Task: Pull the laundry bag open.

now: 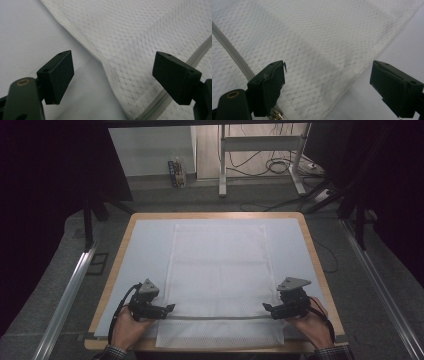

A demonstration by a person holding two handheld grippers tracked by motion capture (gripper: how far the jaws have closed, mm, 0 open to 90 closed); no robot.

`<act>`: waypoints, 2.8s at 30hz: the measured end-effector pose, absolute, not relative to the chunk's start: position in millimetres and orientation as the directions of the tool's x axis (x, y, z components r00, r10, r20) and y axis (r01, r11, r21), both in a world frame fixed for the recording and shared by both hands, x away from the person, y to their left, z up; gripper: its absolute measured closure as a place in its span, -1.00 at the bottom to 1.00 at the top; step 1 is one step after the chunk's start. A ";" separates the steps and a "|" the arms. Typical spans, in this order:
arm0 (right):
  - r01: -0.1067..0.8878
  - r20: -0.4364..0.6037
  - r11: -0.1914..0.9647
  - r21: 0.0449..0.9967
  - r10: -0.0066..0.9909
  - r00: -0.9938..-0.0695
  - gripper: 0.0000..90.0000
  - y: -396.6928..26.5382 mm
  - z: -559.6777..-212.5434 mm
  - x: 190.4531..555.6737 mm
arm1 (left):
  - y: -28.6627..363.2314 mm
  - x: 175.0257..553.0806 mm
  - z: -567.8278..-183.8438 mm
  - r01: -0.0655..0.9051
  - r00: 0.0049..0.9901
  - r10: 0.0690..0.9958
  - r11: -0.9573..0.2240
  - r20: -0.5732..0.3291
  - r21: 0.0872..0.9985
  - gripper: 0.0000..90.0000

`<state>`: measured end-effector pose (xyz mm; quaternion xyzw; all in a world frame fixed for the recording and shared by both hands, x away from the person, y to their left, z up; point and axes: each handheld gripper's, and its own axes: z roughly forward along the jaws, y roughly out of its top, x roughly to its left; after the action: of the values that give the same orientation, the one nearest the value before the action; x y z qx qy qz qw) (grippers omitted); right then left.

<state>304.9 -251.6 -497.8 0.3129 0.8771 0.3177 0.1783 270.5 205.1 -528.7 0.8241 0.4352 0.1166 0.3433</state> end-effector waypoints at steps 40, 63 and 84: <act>0.444 -0.033 0.681 0.582 0.566 -0.824 -0.34 -268.4 -516.2 271.3 | 195.5 259.2 -529.7 0.597 0.634 0.773 -0.468 -0.026 0.652 -0.59; 0.378 -0.057 0.711 0.593 0.506 -0.861 0.76 -266.7 -511.3 262.9 | 190.3 258.2 -529.4 0.575 0.660 0.752 -0.506 0.002 0.642 -0.59; 0.457 -0.038 0.674 0.581 0.583 -0.811 -0.18 -273.8 -514.1 257.6 | 189.1 257.9 -529.9 0.576 0.660 0.751 -0.510 0.004 0.639 -0.59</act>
<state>257.6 -273.8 -514.1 0.2865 0.9081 0.2848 0.1106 257.9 189.1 -529.9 0.8572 0.3870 0.1417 0.3087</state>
